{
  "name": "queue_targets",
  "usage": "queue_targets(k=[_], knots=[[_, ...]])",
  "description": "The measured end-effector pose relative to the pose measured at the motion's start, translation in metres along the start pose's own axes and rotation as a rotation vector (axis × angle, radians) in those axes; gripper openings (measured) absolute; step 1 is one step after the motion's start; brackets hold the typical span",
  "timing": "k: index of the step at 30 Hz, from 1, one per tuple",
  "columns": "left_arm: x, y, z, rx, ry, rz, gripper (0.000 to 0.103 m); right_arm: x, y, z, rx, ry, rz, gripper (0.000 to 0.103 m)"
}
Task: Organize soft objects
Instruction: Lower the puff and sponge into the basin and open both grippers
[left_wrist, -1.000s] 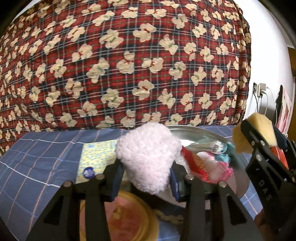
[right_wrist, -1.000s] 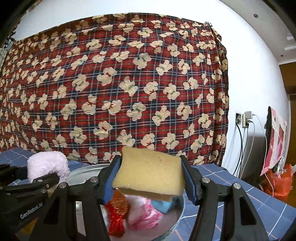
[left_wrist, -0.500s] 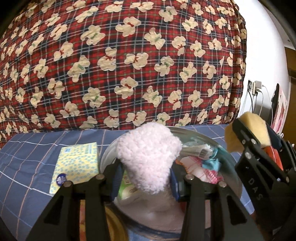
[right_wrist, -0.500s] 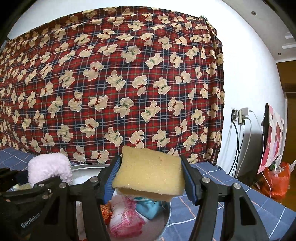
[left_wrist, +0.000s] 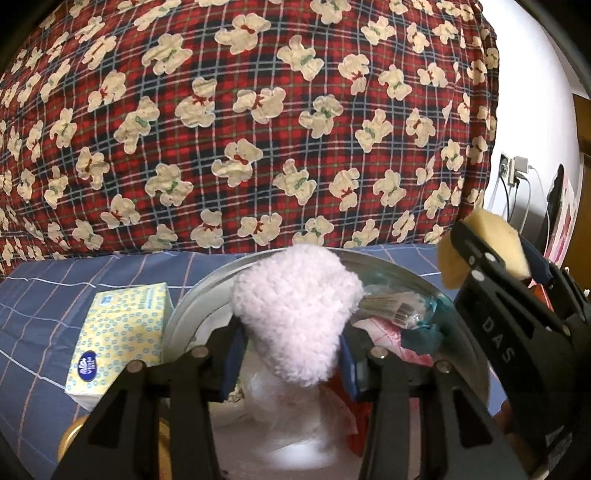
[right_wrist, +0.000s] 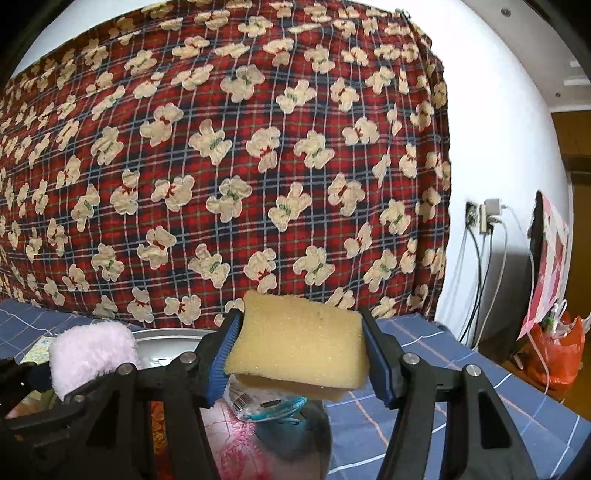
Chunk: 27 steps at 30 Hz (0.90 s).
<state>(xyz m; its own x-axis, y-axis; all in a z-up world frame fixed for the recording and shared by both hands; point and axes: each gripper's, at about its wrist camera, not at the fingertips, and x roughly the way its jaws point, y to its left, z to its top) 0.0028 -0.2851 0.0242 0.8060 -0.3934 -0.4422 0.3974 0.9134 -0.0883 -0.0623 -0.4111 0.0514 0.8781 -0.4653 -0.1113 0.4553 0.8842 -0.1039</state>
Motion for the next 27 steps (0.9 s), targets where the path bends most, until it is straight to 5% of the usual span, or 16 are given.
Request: queue_targets(k=[15, 17, 21, 27], knots=[[0.024, -0.012, 0.007, 0.027, 0.081, 0.025, 0.043, 0.033, -0.013, 0.004, 0.084, 0.143, 0.067, 0.065], [0.024, -0.012, 0.007, 0.033, 0.088, 0.036, 0.052, 0.036, -0.012, 0.003, 0.081, 0.17, 0.1, 0.067], [0.013, -0.012, 0.01, 0.023, 0.044, 0.037, 0.102, 0.043, -0.018, 0.001, 0.146, 0.233, 0.218, 0.088], [0.0, -0.022, 0.009, 0.096, -0.004, 0.053, 0.103, 0.041, -0.017, 0.002, 0.204, 0.232, 0.418, 0.092]])
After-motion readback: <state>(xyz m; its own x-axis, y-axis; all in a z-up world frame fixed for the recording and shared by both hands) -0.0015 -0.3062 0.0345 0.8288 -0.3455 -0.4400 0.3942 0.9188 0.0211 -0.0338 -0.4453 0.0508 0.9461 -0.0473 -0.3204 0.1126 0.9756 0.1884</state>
